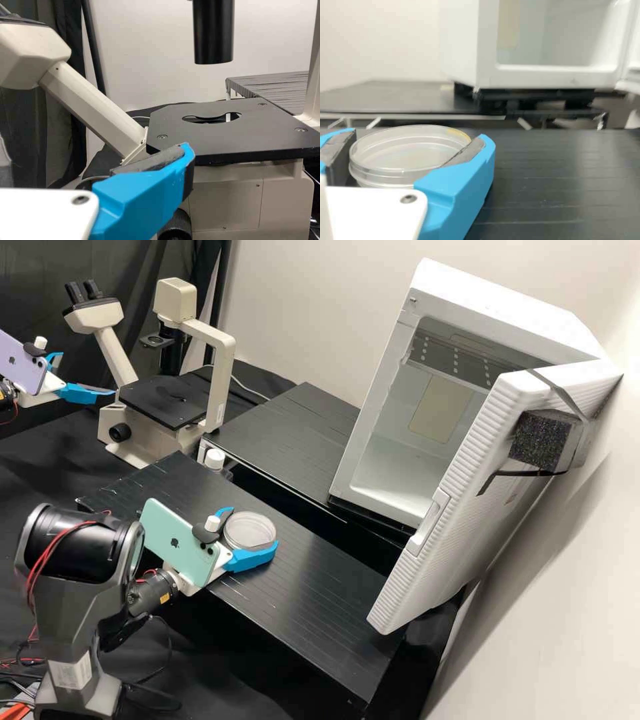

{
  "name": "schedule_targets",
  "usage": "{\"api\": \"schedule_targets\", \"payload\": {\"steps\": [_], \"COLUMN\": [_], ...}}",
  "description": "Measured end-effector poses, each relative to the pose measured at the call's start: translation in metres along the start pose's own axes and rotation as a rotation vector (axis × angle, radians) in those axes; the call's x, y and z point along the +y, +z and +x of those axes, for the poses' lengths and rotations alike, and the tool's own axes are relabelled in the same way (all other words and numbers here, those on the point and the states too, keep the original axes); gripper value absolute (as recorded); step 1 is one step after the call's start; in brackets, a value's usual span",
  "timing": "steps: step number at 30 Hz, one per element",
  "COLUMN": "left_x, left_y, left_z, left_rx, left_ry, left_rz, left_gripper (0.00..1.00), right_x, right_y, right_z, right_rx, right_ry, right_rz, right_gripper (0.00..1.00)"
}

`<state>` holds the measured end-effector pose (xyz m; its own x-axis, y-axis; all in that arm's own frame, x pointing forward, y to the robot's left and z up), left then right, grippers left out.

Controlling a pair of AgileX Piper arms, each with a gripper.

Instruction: Return the petri dish to the incubator.

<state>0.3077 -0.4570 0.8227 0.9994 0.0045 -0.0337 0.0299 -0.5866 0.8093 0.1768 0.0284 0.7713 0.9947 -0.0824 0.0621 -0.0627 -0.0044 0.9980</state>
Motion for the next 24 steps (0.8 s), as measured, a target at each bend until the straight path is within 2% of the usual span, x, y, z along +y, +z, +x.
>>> {"api": "schedule_targets", "payload": {"steps": [6,10,14,19,24], "left_x": [0.000,0.000,0.000,0.000,0.000], "left_y": [0.000,0.000,0.000,0.000,0.000], "left_z": [0.000,0.000,0.000,0.000,0.000], "left_rx": [0.000,0.000,0.000,0.000,0.000], "left_ry": [0.000,0.000,0.000,0.000,0.000], "left_rz": [0.000,0.000,0.000,0.000,0.000], "left_gripper": [1.00,1.00,1.00,1.00,1.00], "right_x": [0.030,0.055,0.076,0.097,0.116], "right_y": [0.012,0.030,0.043,0.046,0.040], "right_z": [0.008,0.007,0.016,0.036,0.064], "right_rx": [0.055,0.005,-0.057,-0.053,-0.002], "right_ry": [0.014,0.102,0.187,0.253,0.298], "right_rz": [-0.009,-0.018,-0.010,-0.017,-0.036], "right_gripper": [0.00,0.00,0.00,0.00,0.00]}}
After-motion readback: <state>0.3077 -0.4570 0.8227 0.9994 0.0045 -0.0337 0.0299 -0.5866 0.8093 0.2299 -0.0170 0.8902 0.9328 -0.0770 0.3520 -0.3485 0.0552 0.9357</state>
